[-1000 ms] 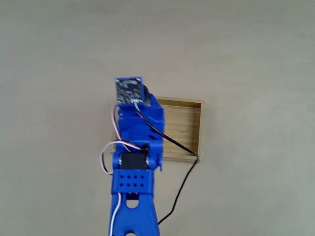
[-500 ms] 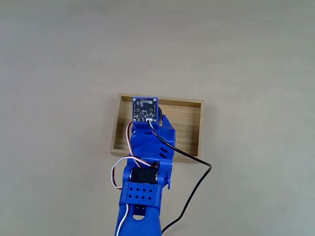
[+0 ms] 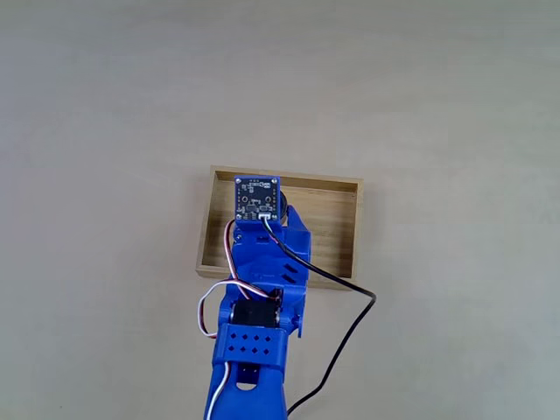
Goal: Place the black cylinder in the wooden box then return to rest.
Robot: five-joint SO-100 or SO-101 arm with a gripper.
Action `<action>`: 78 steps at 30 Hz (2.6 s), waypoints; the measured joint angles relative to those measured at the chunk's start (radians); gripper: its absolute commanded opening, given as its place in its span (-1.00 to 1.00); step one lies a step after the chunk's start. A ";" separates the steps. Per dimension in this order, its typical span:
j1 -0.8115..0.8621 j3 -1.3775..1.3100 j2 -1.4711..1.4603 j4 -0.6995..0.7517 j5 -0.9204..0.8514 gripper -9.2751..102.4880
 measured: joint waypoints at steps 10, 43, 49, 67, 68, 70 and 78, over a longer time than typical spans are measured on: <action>0.014 0.000 0.072 -0.003 -0.025 -0.51; 0.037 -0.057 0.201 -0.003 -0.043 -0.50; 0.037 -0.057 0.215 -0.003 -0.043 -0.50; 0.037 -0.057 0.215 -0.003 -0.043 -0.38; 0.037 -0.057 0.215 -0.003 -0.043 -0.37; 0.037 -0.057 0.215 -0.003 -0.043 -0.34; 0.038 -0.057 0.215 -0.003 -0.008 -0.29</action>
